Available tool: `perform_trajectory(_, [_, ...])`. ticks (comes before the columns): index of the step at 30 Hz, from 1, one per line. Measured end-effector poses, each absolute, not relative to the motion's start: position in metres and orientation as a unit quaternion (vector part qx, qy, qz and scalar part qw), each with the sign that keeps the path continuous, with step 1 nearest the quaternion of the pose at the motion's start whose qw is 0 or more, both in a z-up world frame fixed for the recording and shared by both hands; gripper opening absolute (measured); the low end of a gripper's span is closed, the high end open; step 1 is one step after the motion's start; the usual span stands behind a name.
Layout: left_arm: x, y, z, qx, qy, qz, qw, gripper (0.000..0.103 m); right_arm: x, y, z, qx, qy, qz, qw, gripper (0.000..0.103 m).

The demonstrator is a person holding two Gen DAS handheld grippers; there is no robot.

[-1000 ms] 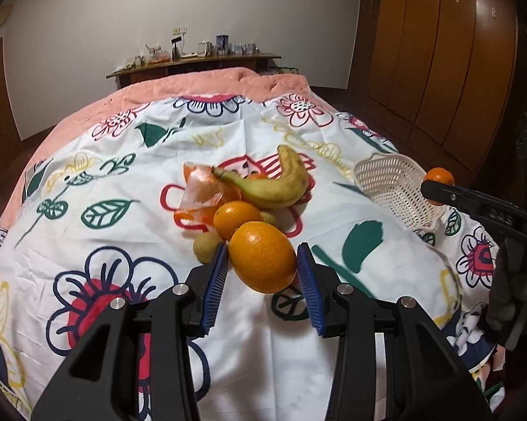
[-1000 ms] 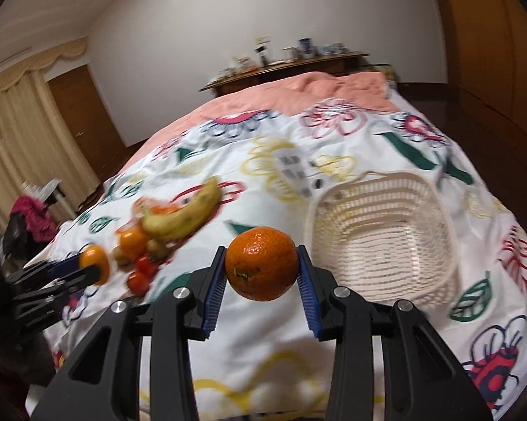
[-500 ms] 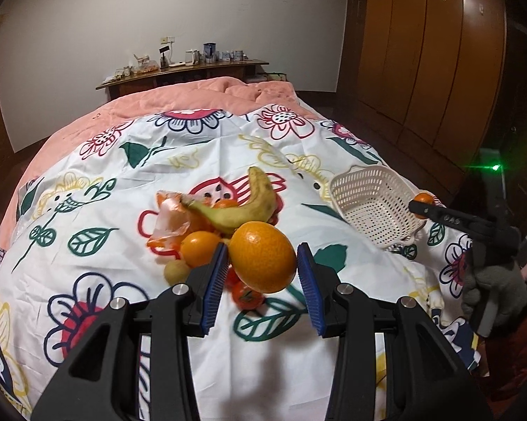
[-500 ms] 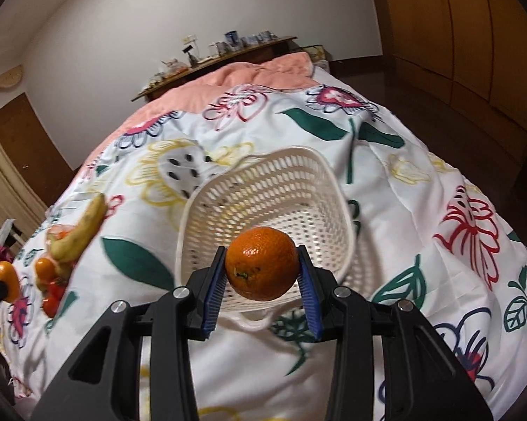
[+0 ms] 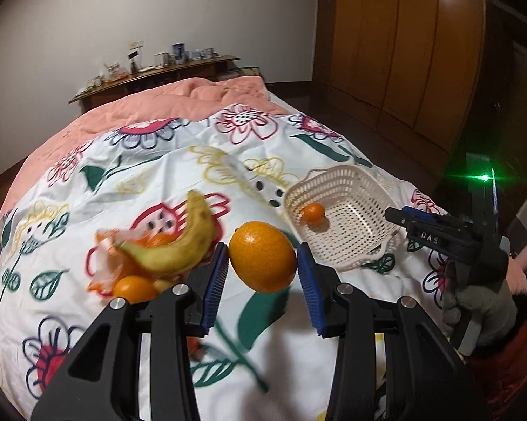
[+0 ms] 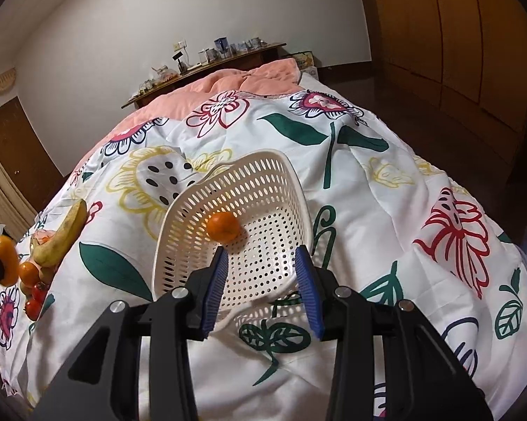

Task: Organize fruits
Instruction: 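Lower the large orange into the white basket and open the left tool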

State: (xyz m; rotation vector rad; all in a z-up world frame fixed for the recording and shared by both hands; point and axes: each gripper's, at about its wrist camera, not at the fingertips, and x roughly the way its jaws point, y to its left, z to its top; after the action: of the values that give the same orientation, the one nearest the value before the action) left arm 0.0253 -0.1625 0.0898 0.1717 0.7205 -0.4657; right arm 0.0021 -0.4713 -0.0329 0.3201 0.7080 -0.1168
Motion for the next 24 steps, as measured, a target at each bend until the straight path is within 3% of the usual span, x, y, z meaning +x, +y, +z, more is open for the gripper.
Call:
perform_trajectory(13, [0.064,-0.259,0.070,0.100,0.385,-0.291,0.870,0.042,-0.007,-0.476,-0.025,0.161,0.328,-0.056,0.929,0.040])
perform_trajectory(24, [0.079,-0.285,0.052,0.112,0.403,-0.288,0.862,0.043,-0.010,-0.480,-0.026,0.171,0.326,-0.064,0.928,0.041])
